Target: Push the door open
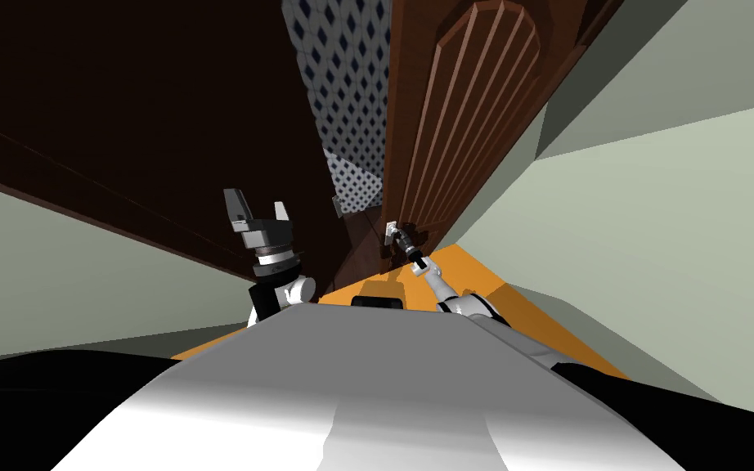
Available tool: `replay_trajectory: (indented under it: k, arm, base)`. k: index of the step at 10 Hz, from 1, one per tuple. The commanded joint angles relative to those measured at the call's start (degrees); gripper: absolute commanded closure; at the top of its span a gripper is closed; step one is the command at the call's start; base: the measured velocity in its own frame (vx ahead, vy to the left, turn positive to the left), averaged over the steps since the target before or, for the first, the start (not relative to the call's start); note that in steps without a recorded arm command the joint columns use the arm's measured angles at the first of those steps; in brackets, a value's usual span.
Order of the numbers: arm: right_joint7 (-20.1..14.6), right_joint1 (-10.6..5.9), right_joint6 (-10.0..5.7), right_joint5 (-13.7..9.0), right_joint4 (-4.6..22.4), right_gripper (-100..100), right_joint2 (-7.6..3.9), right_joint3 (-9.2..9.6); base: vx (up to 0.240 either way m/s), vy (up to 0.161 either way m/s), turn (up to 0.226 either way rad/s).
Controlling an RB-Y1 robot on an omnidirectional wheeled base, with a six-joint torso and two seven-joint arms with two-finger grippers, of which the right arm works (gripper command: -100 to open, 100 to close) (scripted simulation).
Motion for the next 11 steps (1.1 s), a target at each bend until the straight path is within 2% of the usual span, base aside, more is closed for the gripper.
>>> replay_trajectory:
  k: [1, 4, 5, 10, 11]
  arm:
    - [0.6, -0.08, 0.15, -0.2, 0.2, -100, 0.32, -0.32]
    - [0.9, -0.14, 0.24, -0.4, 0.3, -100, 0.54, -0.52]
    - [0.9, -0.14, 0.24, -0.4, 0.3, 100, 0.54, -0.52]
    - [0.9, -0.14, 0.24, -0.4, 0.3, 100, 0.54, -0.52]
    - [2.8, -0.76, 0.33, -1.5, 0.6, 100, 0.86, -1.59]
  base:
    - [0.177, 0.095, 0.032]
    - [0.151, 0.043, 0.027]
    - [-0.011, 0.002, -0.008]
    - [-0.007, -0.002, 0.005]
    - [0.043, 0.000, 0.020]
